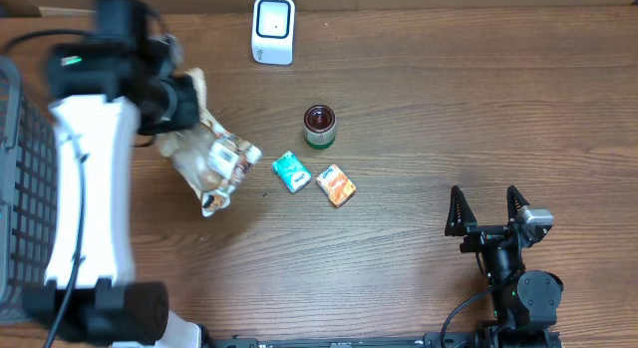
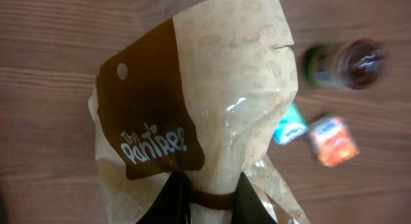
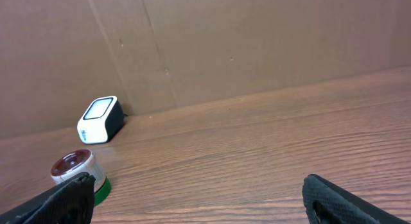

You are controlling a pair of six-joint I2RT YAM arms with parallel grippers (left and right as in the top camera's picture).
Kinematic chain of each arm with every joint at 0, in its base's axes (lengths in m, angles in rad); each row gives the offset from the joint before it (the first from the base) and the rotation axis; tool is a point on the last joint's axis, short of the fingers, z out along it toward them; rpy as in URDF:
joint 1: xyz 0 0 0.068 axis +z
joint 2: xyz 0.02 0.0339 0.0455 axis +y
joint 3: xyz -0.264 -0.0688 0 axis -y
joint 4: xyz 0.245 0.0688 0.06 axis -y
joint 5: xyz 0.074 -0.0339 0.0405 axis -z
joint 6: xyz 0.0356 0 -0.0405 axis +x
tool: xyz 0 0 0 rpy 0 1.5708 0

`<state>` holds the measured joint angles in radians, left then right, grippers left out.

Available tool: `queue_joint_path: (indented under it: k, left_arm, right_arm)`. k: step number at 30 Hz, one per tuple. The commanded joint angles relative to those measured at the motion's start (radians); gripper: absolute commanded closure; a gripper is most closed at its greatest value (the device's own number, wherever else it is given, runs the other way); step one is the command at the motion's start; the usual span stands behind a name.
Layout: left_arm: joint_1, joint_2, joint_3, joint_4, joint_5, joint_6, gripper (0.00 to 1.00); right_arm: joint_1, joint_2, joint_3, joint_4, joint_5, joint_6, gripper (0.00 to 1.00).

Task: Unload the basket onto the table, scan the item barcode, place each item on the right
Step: 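Carry the Pantree bag to the scanner and lower it onto the table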

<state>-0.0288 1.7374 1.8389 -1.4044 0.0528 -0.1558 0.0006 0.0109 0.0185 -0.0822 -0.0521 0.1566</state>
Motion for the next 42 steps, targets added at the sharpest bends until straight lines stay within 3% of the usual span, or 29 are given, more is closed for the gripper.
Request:
queue_joint_path:
  k: [1,7,15,17,20,22,26,31,33,36,39,42]
  left_arm:
    - [-0.061,0.042,-0.093,0.059,-0.121,0.028,0.96]
    - [-0.140,0.124,-0.215,0.193,-0.245,0.018,0.96]
    - [-0.176,0.151,-0.261,0.227,-0.288,0.026,0.96]
    - [-0.172,0.151,-0.261,0.226,-0.288,-0.031,0.96]
    - [-0.136,0.151,-0.261,0.185,-0.264,-0.338,0.96]
    - [-0.093,0.151,-0.272,0.153,-0.147,-0.665,0.96]
    - [-0.039,0.151,-0.328,0.152,0.040,-1.130,0.92]
    - [-0.019,0.151,-0.399,0.170,0.130,-1.585,0.83]
    - [-0.019,0.151,-0.423,0.217,0.132,-1.715,0.82]
    - [-0.022,0.151,-0.445,0.322,0.136,-1.807,0.92]
    - [-0.022,0.151,-0.447,0.363,0.124,-1.931,0.96]
    - [-0.009,0.151,-0.447,0.441,0.061,-1.931,0.95]
  right_arm:
    - [-0.003,-0.008,-0.011,0.005,-0.002,0.000,0.00]
    - [-0.003,-0.008,-0.011,0.005,-0.002,0.000,0.00]
    - [-0.003,-0.008,-0.011,0.005,-0.002,0.000,0.00]
    - [-0.003,-0.008,-0.011,0.005,-0.002,0.000,0.00]
    - [-0.003,-0.008,-0.011,0.005,-0.002,0.000,0.00]
    - [-0.003,-0.008,-0.011,0.005,-0.002,0.000,0.00]
    - [-0.003,-0.008,-0.011,0.005,-0.002,0.000,0.00]
    - [-0.003,-0.008,-0.011,0.005,-0.002,0.000,0.00]
    - [-0.003,-0.008,-0.011,0.005,-0.002,0.000,0.00]
    - [-0.003,-0.008,-0.011,0.005,-0.002,0.000,0.00]
    - [-0.003,-0.008,-0.011,0.005,-0.002,0.000,0.00]
    - [-0.003,-0.008,-0.011,0.005,-0.002,0.000,0.00]
